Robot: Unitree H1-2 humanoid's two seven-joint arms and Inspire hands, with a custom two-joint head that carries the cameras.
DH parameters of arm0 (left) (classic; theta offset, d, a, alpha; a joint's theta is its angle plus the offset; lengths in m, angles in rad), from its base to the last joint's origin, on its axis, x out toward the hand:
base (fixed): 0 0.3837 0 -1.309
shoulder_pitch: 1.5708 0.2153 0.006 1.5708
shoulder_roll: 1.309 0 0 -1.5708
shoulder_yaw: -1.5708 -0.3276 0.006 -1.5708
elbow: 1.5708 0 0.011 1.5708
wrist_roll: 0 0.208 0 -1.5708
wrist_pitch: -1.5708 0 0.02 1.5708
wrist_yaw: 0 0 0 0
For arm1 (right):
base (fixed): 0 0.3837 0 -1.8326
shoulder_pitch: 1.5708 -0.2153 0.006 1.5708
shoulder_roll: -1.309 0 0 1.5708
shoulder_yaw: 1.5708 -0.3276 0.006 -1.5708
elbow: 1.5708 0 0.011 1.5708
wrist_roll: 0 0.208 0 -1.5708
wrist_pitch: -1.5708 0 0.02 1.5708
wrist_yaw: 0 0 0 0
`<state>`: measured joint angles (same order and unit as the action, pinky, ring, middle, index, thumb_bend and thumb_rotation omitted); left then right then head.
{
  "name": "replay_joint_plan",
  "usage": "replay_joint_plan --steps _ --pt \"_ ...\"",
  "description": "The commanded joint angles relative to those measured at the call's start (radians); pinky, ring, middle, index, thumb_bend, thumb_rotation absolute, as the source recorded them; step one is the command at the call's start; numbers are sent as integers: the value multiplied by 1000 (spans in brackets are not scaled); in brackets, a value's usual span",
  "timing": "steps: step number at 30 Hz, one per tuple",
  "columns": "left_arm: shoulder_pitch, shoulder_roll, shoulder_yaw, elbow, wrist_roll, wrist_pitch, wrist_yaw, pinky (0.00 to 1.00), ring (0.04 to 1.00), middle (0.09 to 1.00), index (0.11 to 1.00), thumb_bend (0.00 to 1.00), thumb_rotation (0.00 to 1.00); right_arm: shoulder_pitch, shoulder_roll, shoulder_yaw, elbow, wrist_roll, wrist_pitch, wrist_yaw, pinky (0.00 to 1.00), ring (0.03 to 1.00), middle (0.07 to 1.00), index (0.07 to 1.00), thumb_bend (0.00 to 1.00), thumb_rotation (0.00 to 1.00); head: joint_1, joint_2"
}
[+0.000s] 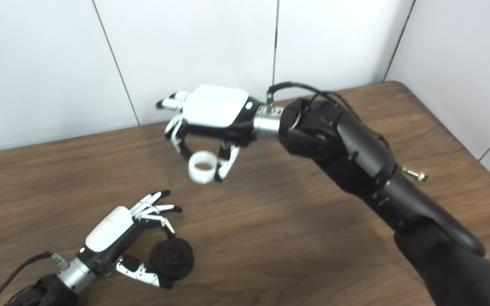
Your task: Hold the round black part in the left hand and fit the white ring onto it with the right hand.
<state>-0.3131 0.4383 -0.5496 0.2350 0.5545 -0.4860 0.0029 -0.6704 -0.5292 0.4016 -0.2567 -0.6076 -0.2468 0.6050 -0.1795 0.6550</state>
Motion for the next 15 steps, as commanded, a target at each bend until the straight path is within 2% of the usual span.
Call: replay_joint_plan --steps 1,8,15 --pt "12 18 -2 47 69 19 -25 1000 1000 841 481 524 57 -33 5 -19 -42 20 -5 1 1000 1000 788 479 526 141 3 1" --pt "23 0 14 8 79 40 -59 1000 1000 845 481 525 58 6 37 -20 -87 35 -26 14 1000 1000 837 479 526 142 79 9" --pt "29 -18 28 -9 83 46 -84 1000 1000 843 481 524 58 6 57 3 -115 76 21 94 1000 1000 898 479 525 146 113 10"
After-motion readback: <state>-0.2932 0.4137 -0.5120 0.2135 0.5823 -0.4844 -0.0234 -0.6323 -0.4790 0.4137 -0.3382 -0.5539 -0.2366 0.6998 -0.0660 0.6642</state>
